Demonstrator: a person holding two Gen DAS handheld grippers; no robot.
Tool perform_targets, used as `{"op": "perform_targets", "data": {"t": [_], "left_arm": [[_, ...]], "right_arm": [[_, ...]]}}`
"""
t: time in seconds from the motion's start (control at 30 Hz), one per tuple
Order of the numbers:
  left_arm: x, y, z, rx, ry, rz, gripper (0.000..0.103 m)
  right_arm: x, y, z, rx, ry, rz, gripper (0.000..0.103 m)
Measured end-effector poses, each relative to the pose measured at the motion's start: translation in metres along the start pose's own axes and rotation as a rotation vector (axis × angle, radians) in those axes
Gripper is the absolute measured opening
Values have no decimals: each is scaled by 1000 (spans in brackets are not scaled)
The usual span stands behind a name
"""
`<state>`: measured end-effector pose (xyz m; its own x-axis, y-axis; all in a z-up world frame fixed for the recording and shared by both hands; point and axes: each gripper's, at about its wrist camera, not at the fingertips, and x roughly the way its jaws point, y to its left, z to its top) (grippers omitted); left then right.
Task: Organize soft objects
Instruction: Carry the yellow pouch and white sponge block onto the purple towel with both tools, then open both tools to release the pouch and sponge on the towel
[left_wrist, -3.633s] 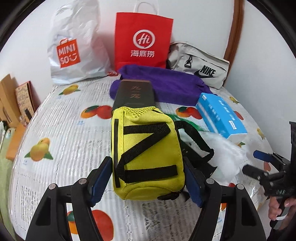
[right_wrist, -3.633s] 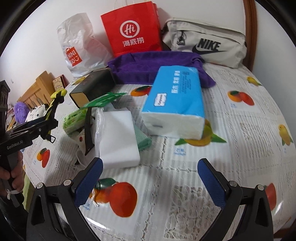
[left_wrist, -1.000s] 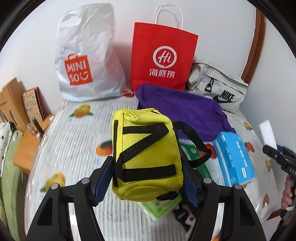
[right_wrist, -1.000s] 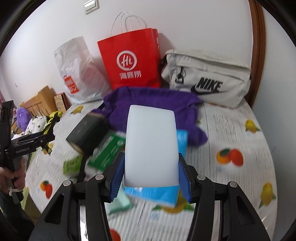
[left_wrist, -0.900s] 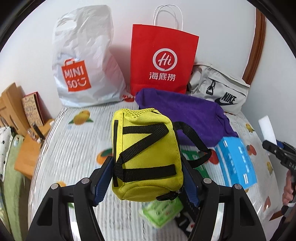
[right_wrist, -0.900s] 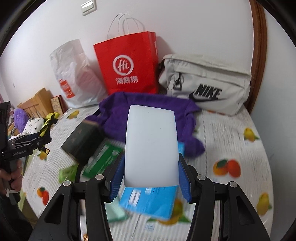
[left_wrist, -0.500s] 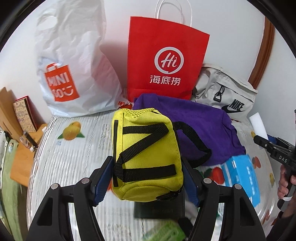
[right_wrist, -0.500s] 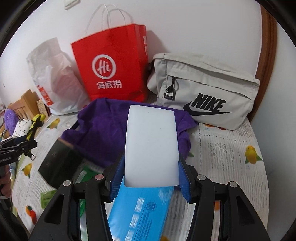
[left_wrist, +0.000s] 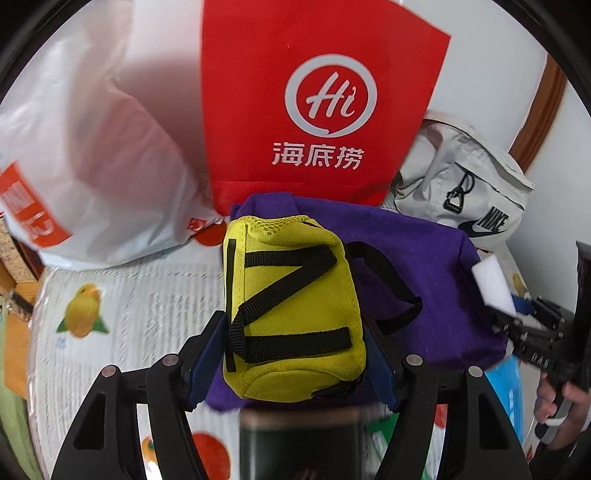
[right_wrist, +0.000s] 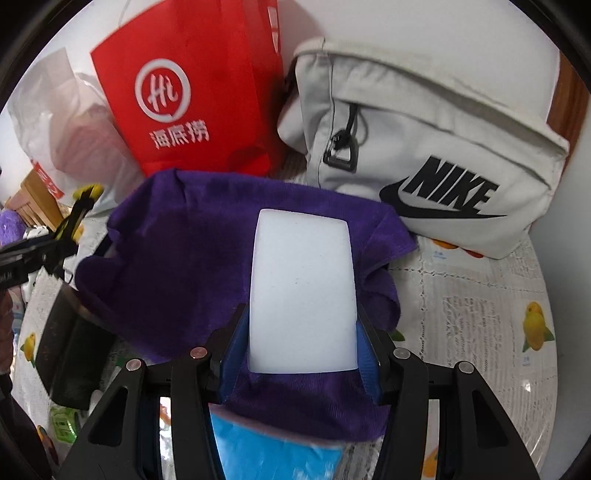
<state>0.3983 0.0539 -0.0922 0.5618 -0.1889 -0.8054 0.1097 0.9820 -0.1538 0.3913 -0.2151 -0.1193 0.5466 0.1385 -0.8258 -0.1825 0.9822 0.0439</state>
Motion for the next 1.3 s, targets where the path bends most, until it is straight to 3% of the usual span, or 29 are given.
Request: {"op": "perform_targets", "data": {"t": [0.27,0.67,0.77,0.83,0.93,1.17,1.3], "left_arm": [[56,-6,28,8,85,0,68],[98,-24,45,42,159,26,69],[100,-27,47,51,176,28,72],[102,-31,46,66,186,42,80],[103,-33,45,73,201,24,90],[72,-36,41,59,156,57,90],[35,-39,30,60,80,64,90]], "right_arm": [[28,-2,-1,-14,85,-10,53],[43,-7,2,-20,127,1,53],[47,-10,4,-31,130,15,56],[46,-12,2,-37,131,23,57],[44,-7,1,-53,121,31,69],[23,-1,0,-36,68,15,73],[2,-2,-1,11,33,16,74]]}}
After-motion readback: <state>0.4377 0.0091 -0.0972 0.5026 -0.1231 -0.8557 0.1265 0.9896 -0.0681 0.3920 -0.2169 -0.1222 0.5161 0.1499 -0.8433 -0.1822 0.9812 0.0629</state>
